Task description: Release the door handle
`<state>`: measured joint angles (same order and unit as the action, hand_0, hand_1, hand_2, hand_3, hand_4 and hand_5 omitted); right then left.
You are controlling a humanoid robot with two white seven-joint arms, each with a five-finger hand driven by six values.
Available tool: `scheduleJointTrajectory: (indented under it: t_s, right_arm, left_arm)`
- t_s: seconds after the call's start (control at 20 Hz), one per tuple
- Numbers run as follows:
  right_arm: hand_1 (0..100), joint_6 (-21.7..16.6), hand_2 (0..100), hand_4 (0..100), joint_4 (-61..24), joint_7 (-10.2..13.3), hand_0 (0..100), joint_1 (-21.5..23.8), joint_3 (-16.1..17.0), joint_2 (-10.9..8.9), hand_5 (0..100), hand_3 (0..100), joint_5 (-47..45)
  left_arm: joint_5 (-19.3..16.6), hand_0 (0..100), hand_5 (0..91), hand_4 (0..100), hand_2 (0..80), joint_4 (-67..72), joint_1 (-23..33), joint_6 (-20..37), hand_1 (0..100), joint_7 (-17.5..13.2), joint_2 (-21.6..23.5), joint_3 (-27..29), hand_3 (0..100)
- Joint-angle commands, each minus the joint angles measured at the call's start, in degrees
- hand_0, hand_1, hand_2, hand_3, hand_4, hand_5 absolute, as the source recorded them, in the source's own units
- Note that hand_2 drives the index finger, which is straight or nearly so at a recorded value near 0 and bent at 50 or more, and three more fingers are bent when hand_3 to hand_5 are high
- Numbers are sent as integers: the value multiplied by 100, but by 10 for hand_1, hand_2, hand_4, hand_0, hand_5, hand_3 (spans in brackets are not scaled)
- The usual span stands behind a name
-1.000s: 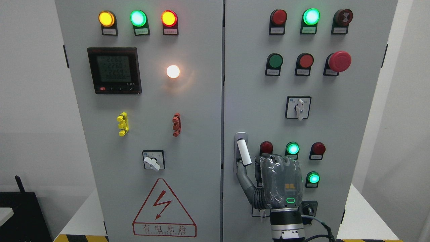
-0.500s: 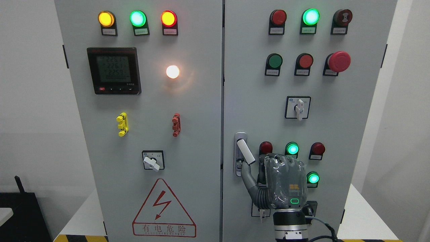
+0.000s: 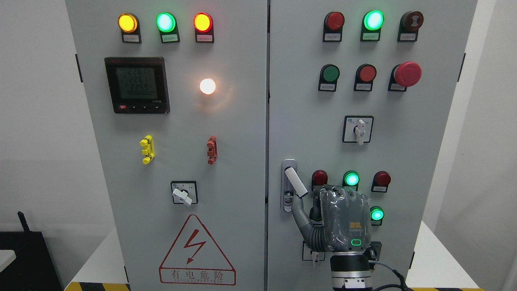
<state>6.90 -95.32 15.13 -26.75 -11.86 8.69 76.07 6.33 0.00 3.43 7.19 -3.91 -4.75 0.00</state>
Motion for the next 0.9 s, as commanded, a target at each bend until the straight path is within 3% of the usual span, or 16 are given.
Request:
scheduleJointTrajectory:
  t_s: [0.0, 0.85]
  right_arm:
    - [416, -4, 1000, 1000, -13, -18, 552, -5, 87, 1, 974, 1000, 5]
    - [408, -4, 1000, 1000, -57, -18, 555, -93, 201, -8, 975, 1000, -13]
  left_arm:
    - [0, 120, 0, 0, 0, -88, 0, 2, 389, 4, 0, -70, 0]
    - [0, 120, 0, 0, 0, -88, 0, 2, 389, -5, 0, -70, 0]
